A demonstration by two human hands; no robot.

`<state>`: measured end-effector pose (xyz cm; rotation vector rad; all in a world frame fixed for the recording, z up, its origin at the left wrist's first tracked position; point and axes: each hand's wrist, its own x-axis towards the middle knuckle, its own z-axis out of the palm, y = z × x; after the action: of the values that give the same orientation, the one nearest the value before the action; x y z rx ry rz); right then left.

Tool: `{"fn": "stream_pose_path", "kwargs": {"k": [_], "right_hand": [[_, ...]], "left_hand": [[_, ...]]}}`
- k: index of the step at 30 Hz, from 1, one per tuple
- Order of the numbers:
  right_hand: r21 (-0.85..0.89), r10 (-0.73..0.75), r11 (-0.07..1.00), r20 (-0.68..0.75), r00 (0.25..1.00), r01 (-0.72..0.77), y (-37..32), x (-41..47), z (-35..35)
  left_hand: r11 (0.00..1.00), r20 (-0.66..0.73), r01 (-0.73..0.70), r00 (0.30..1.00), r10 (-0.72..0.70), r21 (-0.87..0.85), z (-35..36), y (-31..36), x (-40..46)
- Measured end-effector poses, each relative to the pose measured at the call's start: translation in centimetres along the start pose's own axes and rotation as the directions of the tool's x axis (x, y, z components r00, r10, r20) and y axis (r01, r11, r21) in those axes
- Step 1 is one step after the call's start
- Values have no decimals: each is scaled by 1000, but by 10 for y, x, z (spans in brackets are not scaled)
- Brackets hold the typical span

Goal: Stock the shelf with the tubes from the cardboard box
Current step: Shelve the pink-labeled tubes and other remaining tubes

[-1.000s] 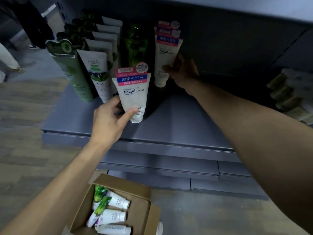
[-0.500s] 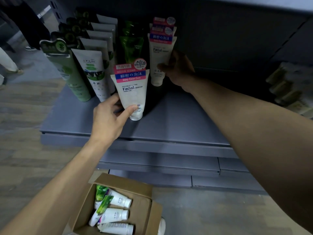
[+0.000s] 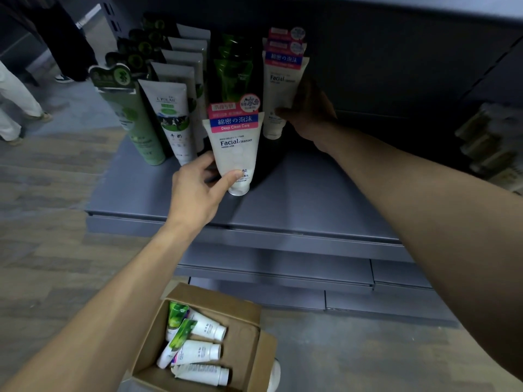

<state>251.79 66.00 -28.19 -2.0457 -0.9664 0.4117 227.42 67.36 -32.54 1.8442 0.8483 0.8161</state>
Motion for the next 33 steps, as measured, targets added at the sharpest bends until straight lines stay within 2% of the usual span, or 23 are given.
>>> {"fn": "stream_pose_path", "kwargs": {"k": [3,6,9,13,19,24,28,33], "right_hand": [[64,120,991,-15,993,-118,-6,-30,-15],[-18,29,999,110,993,-27,-7,-69,-16],[31,-38,999,219,975,32,-13,-105,-5],[92,-34,995,126,991,23,-11,-120,-6],[37,-43,999,79,996,40,-8,-119,-8],[-79,-100,991,57,993,105,-12,-113,-11],[-99,-115,988,24,993,117,-9,-100,-13],[-114,-100,989,-6,995,99,-5,-82,-9]], "left_hand": [[1000,-1,5,1000,-5,14,0,2,2],[1000,1,0,1000,0,22,6,3,3],[998,25,-30,999,29,47,16,6,6],[996,79,-57,996,52,70,26,13,8],[982,146,-53,989,26,183,33,16,13],[955,330,-87,944,-12,283,23,13,23],[950,253,-67,967,-13,304,9,16,27],[932,296,-96,955,-12,349,-15,13,24]]}}
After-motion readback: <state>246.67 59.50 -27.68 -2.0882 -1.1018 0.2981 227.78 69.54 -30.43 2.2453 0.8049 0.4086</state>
